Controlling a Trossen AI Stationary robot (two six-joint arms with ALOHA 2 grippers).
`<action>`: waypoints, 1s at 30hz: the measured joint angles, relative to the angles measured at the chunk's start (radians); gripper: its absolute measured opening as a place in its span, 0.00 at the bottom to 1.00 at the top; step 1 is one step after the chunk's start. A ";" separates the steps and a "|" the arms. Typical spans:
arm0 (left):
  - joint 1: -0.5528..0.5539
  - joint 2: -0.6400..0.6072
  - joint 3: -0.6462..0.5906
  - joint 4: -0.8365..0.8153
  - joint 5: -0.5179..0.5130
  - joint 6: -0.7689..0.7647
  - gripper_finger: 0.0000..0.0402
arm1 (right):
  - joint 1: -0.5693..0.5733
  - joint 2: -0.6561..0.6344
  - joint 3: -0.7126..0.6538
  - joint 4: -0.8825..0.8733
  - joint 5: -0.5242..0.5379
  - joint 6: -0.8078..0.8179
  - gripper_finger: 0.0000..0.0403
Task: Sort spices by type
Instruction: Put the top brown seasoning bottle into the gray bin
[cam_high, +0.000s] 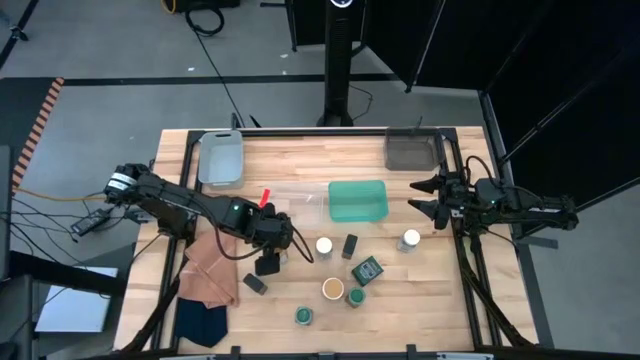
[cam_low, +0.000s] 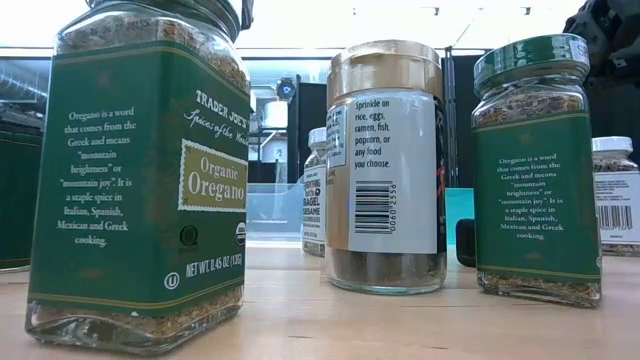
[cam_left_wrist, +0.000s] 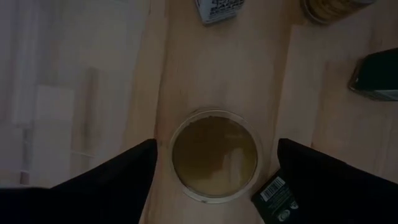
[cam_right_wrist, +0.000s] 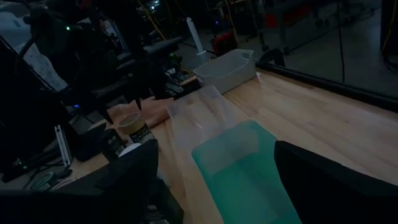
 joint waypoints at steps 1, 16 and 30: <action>-0.001 0.000 0.000 0.001 0.000 0.000 0.85 | 0.000 0.000 0.000 0.000 0.000 0.000 0.81; -0.020 0.005 -0.060 0.015 0.005 0.007 0.85 | 0.000 0.000 0.000 -0.004 -0.001 0.025 0.81; -0.027 0.009 -0.076 0.102 -0.029 -0.005 0.85 | 0.000 0.000 0.000 -0.006 -0.001 0.026 0.81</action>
